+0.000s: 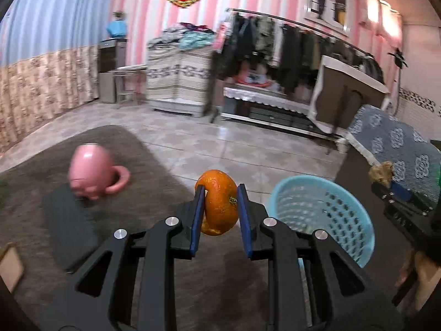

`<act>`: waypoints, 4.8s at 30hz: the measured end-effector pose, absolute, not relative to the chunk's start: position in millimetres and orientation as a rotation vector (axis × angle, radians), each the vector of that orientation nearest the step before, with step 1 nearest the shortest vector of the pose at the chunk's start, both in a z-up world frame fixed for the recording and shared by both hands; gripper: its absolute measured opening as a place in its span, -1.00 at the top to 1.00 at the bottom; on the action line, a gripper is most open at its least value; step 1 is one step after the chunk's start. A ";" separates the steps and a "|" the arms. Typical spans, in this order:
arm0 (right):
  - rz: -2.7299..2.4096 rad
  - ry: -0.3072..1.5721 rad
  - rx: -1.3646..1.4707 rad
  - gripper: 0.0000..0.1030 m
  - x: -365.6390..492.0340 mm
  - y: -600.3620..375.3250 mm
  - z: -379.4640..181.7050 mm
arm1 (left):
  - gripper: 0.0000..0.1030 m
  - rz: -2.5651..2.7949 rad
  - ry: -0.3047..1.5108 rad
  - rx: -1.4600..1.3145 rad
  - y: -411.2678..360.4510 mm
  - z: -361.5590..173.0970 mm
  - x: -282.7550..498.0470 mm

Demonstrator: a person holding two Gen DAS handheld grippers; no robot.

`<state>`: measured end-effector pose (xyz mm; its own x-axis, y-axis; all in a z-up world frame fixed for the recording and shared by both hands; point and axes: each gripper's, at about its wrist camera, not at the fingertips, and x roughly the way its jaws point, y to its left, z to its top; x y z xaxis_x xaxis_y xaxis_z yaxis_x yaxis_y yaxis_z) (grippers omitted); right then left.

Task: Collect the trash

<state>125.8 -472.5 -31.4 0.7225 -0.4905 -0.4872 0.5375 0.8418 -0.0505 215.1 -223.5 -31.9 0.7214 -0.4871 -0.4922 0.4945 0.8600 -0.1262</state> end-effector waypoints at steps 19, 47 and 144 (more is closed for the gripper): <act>-0.643 0.510 0.249 0.21 107.1 -541.3 -58.3 | 0.56 -0.745 0.605 0.136 -372.4 -79.3 210.0; -0.563 0.570 0.164 0.17 148.0 -495.9 -76.7 | -0.71 -0.459 0.518 0.026 -287.8 -63.8 228.6; -0.233 0.349 0.033 -0.91 -1.1 -301.6 0.0 | -0.90 -0.147 0.391 0.015 -77.7 -7.1 42.7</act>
